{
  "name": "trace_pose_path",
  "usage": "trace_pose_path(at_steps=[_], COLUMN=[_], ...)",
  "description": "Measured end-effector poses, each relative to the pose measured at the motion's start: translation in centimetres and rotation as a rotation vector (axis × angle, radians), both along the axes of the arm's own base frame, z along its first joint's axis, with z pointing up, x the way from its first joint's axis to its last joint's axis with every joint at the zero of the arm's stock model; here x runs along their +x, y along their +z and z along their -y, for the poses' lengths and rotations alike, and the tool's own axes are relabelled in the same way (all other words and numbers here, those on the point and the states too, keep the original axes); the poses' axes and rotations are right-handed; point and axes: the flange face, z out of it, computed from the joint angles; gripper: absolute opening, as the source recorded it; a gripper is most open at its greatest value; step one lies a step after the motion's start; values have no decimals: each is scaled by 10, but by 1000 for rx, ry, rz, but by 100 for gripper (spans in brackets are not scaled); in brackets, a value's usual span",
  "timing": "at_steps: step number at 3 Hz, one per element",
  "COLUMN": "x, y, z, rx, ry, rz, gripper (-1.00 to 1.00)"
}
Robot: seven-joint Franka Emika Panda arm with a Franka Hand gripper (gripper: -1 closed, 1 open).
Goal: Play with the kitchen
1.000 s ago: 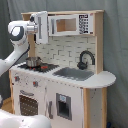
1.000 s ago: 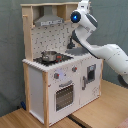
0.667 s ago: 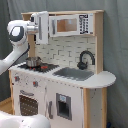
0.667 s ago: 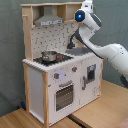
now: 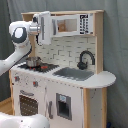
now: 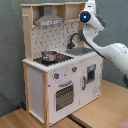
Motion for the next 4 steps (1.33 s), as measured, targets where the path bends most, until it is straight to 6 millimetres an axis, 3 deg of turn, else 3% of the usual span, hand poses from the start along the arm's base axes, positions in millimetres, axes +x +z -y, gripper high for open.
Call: trace_pose_path(at_steps=[1,2,3,4], x=[-5,-5,-7,-13], y=[2,3,0,-26], z=[-19,-19,-33,-98], rx=[-34,-35,-55,-111], ry=[70,72,116,235], rz=[17,18,20,-20], gripper=[-100,100,100,100])
